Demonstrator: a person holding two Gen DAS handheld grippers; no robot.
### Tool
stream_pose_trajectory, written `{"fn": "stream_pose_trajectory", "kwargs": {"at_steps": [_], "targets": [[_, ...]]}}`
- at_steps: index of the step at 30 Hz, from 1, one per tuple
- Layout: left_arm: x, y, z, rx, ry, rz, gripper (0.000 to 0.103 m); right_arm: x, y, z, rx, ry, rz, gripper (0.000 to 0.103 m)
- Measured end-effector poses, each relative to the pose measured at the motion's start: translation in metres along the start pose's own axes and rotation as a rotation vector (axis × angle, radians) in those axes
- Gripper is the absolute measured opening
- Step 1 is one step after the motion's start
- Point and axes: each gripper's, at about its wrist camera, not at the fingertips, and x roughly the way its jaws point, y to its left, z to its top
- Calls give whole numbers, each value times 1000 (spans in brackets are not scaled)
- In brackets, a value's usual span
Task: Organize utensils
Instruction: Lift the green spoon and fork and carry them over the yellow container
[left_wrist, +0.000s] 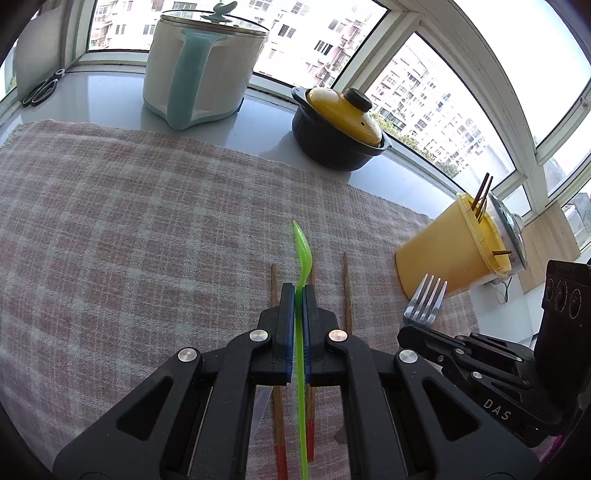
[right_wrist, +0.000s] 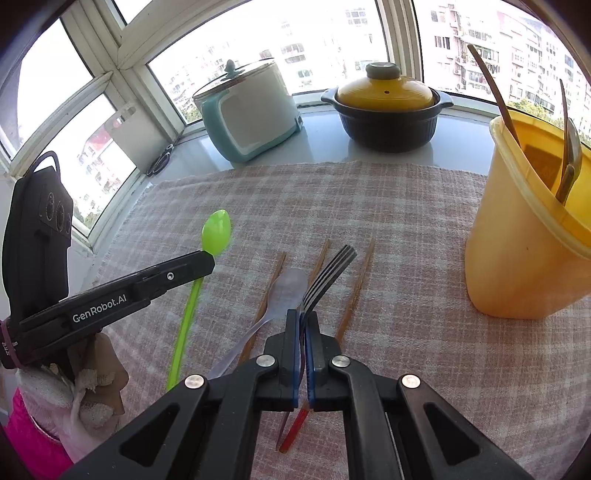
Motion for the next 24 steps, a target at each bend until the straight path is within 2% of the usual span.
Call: {"fn": "stream_pose_trajectory", "kwargs": {"at_steps": [12, 24], "targets": [[-14, -30, -3, 12, -33, -36, 1, -36, -11, -7, 1, -61, 0, 0], [-24, -75, 8, 46, -102, -81, 1, -98, -47, -5, 21, -165, -17, 0]]}}
